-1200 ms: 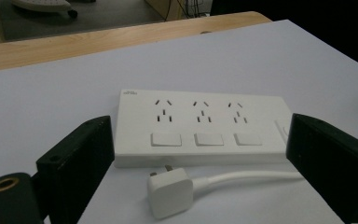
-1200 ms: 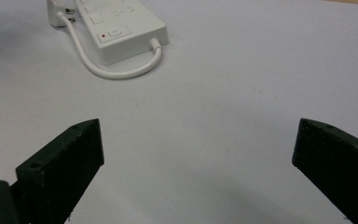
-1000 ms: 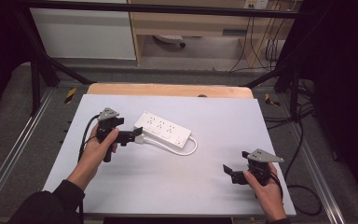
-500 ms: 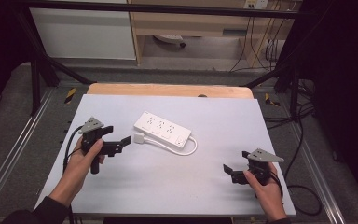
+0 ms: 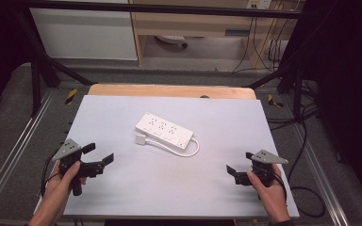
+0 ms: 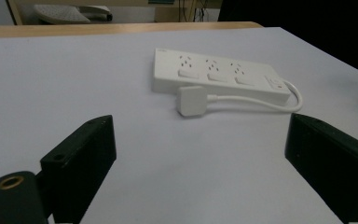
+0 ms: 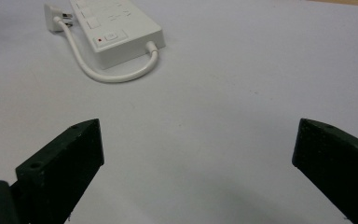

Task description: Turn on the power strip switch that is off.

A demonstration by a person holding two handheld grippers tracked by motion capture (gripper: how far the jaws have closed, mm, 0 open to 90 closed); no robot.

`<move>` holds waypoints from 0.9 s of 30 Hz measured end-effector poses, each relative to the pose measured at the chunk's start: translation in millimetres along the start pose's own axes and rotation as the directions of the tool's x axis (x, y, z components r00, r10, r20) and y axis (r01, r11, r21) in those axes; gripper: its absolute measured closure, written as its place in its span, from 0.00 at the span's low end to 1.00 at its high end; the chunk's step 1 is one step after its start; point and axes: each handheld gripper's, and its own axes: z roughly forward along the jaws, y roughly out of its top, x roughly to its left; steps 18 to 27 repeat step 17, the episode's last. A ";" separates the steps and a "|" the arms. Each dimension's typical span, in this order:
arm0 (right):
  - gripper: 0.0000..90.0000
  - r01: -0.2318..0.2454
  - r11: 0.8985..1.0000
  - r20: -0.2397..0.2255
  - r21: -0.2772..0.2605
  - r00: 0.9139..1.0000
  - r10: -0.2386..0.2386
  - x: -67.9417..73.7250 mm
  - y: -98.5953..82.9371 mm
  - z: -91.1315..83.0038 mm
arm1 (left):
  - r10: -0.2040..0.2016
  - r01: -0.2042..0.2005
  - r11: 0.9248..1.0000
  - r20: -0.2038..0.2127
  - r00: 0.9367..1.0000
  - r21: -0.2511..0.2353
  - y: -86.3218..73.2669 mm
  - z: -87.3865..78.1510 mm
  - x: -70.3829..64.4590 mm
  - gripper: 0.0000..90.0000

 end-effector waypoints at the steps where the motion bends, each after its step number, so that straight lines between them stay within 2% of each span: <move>1: 0.03 -0.001 1.000 0.001 -0.001 1.000 0.001 -0.2 0.0 -0.4 | 0.000 0.000 1.000 -0.002 1.000 0.007 -5.3 -1.4 0.0 0.10; 5: 0.03 -0.004 1.000 0.004 0.000 1.000 0.003 -0.9 -0.5 -0.6 | 0.005 -0.005 0.999 -0.001 1.000 0.053 -25.5 -4.2 -3.7 0.10; 7: 0.03 -0.006 1.000 0.006 0.005 1.000 0.006 -1.3 -0.8 -0.1 | 0.008 -0.008 0.998 0.001 1.000 0.067 -29.1 -4.8 -5.2 0.10; 9: 0.03 -0.002 1.000 0.013 0.009 1.000 0.002 -2.2 -1.1 0.4 | 0.021 -0.024 0.994 0.030 0.999 0.103 -36.2 -6.1 -10.9 0.10; 12: 0.03 -0.011 1.000 0.043 0.030 0.999 0.010 -4.0 -2.5 1.2 | 0.044 -0.050 0.990 0.048 0.998 0.134 -43.0 -5.9 -15.8 0.10; 14: 0.03 -0.021 0.998 0.082 0.067 0.996 0.015 -6.9 -5.1 4.1 | 0.056 -0.063 0.987 0.050 0.997 0.147 -45.9 -4.9 -16.8 0.10; 17: 0.03 -0.050 0.989 0.147 0.138 0.989 0.029 -12.5 -8.8 11.5 | 0.051 -0.057 0.988 0.046 0.998 0.141 -45.5 -4.0 -15.1 0.10; 27: 0.03 -0.050 0.989 0.147 0.138 0.989 0.029 -12.5 -8.8 11.5 | 0.051 -0.057 0.988 0.046 0.998 0.141 -45.5 -4.0 -15.1 0.10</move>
